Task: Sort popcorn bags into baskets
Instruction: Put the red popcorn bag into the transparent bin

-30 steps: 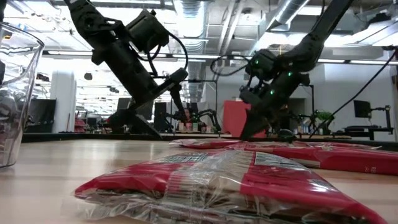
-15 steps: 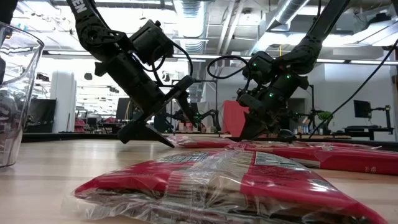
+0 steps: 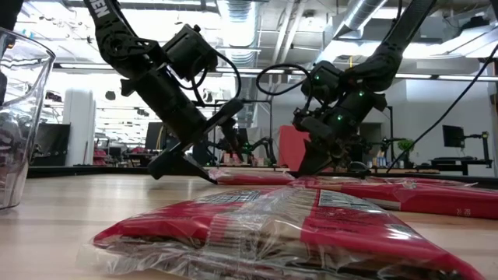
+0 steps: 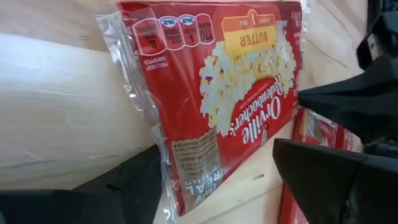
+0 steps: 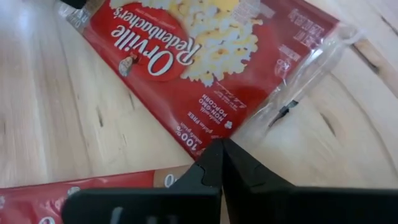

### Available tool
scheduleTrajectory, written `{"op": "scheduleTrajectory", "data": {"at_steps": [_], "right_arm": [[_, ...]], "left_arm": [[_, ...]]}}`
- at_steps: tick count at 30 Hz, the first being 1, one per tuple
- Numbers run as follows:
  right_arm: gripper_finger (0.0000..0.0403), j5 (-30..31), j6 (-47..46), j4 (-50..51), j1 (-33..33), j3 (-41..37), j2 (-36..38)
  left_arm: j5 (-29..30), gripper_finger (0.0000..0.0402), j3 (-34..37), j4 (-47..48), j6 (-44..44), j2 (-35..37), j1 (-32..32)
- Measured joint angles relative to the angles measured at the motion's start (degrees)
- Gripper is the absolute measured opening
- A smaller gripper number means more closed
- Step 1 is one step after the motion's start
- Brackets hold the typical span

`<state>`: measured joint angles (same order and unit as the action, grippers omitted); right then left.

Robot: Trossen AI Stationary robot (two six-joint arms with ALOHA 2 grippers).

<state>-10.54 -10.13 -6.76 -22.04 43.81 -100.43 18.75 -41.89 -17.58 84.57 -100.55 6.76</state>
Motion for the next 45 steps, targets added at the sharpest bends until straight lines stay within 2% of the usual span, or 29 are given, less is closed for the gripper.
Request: {"op": "scheduleTrajectory", "data": {"at_steps": [5, 14, 16, 20, 26, 30, 34, 40, 42, 45], "right_arm": [[0.0033, -0.13, 0.09, -0.09, -0.07, 0.00, -0.13], [0.0013, -0.05, 0.11, -1.73, 1.05, 0.00, -0.13], [0.0018, -0.05, 0.09, -1.41, 1.05, 0.00, 0.23], [0.0034, -0.11, 0.04, 1.82, 0.50, -0.05, 5.09], [0.0030, 0.10, 0.04, 10.48, -1.12, -0.04, 18.89], [0.0017, 0.19, 0.09, 15.09, -1.79, 0.04, 28.11], [0.0016, 3.29, 0.14, 18.82, -2.23, 0.04, 35.07], [0.0038, 4.65, 0.11, 22.24, -2.20, 0.04, 39.00], [0.0039, 4.65, 0.13, 22.16, -1.77, 0.04, 38.97], [0.0035, 4.63, 0.13, 21.09, -1.08, 0.04, 38.15]], "left_arm": [[1.30, 0.0195, 0.04, 0.30, -2.31, -0.02, 0.01], [3.25, 0.0028, 0.11, -0.08, -4.61, -0.09, 0.09], [2.92, 0.0009, 0.11, -0.36, -4.82, -0.09, 0.09], [-0.93, 0.0002, 0.11, -5.29, -6.52, 0.31, 0.07], [-4.84, 0.0000, 0.09, -8.29, -7.86, 4.02, -0.09], [-7.84, 0.0000, 0.09, -8.76, -8.02, 9.44, -0.40], [-10.19, 0.0000, 0.06, -5.78, -8.38, 17.00, -1.78], [-7.71, 0.0000, 0.04, 6.76, -6.89, 28.99, -4.88], [-6.94, 0.0000, 0.04, 8.12, -5.63, 32.46, -6.31], [-9.58, 0.0000, -0.24, 7.54, -4.27, 37.27, -9.23]]}}
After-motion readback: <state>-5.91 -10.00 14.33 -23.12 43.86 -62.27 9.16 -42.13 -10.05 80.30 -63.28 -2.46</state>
